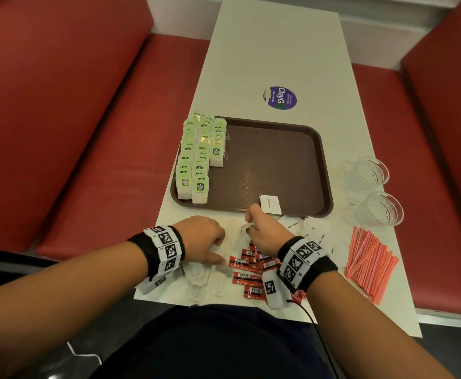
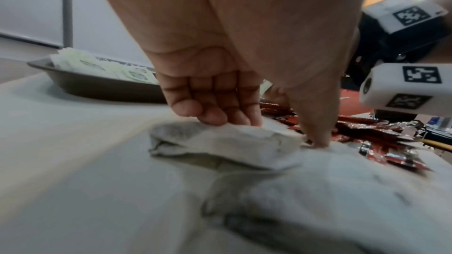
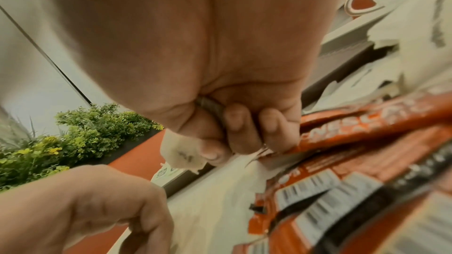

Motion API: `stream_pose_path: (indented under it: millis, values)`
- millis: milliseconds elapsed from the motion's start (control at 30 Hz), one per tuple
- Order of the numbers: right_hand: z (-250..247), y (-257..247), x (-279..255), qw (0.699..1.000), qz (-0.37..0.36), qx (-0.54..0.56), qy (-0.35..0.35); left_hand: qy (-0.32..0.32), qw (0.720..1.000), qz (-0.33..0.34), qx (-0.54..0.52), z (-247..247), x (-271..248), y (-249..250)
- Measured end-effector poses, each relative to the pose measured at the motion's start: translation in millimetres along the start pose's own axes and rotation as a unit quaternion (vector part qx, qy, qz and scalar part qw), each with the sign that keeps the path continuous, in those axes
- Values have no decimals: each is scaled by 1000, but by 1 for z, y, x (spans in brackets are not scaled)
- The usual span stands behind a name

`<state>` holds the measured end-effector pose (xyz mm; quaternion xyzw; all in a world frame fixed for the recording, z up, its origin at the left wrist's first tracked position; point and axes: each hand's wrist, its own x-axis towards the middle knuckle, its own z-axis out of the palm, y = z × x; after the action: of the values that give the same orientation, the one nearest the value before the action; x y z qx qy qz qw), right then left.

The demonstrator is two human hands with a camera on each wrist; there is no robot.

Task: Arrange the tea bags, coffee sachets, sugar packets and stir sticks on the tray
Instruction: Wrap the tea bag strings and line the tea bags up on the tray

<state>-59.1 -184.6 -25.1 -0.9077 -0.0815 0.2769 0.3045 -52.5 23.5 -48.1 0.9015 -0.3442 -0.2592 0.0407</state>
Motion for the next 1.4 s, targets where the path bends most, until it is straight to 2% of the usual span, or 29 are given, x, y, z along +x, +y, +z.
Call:
stream_pose_path:
  millis: [200, 367, 467, 700, 800, 900, 1033, 1133, 1267, 1400]
  values:
    - [-3, 2, -4, 998, 6, 59, 34, 15, 1000, -24, 14, -2, 2, 7]
    - [-6, -1, -3, 983, -10, 160, 86, 0, 999, 13, -38, -15, 4, -3]
    - [-9, -2, 0, 985, -14, 137, 103, -27, 999, 18, -15, -21, 4, -12]
    - [-12, 3, 13, 986, -28, 143, 78, -40, 999, -3, -34, -22, 9, -18]
    - [-15, 0, 14, 987, -18, 142, 74, -7, 997, -12, -76, -25, 9, -23]
    - [-17, -3, 17, 982, -12, 171, 76, 55, 985, -26, -161, -34, 6, -29]
    - [-18, -7, 21, 981, -36, 184, 49, 149, 943, -30, -297, -49, 2, -35]
    - [-19, -15, 26, 984, -72, 155, 57, 179, 913, -23, -366, -61, 3, -33]
    - [-22, -21, 38, 975, -96, 187, 75, 214, 904, -3, -371, -70, 7, -27]
    - [-23, -21, 44, 971, -110, 196, 82, 264, 892, -17, -366, -73, 11, -25]
